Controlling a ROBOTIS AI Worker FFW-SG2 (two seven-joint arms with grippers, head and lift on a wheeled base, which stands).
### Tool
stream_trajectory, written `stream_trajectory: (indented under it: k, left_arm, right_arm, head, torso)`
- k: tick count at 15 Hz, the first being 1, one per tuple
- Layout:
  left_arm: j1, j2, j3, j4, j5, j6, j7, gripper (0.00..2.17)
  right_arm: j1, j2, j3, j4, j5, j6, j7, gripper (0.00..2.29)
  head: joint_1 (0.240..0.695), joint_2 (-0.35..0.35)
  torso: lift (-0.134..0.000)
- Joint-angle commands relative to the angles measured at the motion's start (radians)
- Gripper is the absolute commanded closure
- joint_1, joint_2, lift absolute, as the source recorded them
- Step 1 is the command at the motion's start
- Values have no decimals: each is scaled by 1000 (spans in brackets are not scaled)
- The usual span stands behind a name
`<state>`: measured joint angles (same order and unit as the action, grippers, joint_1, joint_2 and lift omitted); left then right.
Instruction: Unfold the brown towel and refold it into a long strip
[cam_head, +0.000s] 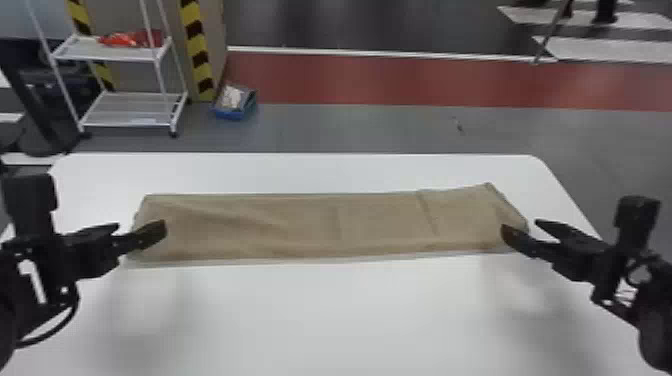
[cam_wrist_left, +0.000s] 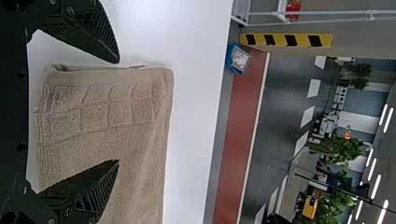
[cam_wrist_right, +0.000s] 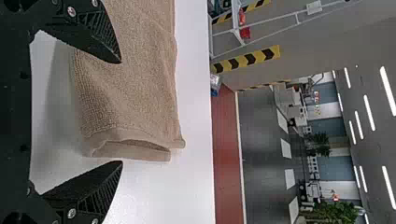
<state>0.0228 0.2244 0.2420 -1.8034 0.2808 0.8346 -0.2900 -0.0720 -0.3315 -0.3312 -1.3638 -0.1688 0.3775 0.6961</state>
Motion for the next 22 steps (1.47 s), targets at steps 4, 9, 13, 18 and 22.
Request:
stream_trajectory:
  k: [4,9,13,18,22]
  left_arm:
    - [20,7,-6,1,-54,5,-6,238]
    - [19,9,0,-16,-63,162,-34,1359]
    - [19,10,19,-59,-66,232,-110,1811]
    - [16,7,33,-79,-63,300,-138,1841]
    - [34,1,88,-145,-54,337,-143,1838]
  right_arm:
    - [0,0,9,12,3,-25,0,137]
    - [0,-1,12,15,17,-25,28,535]
    - [-3,-6,12,14,15,-22,92,1565]
    - [11,-8,-14,-5,3,-25,97,1588]
    - [104,-4,-86,-113,-60,-22,111,1588]
  head:
    - [695,-71]
    - [695,-63]
    - [695,-67]
    - [695,-76]
    - [695,-83]
  torso:
    - [-123]
    - [-123]
    - [-123]
    - [-123]
    - [-123]
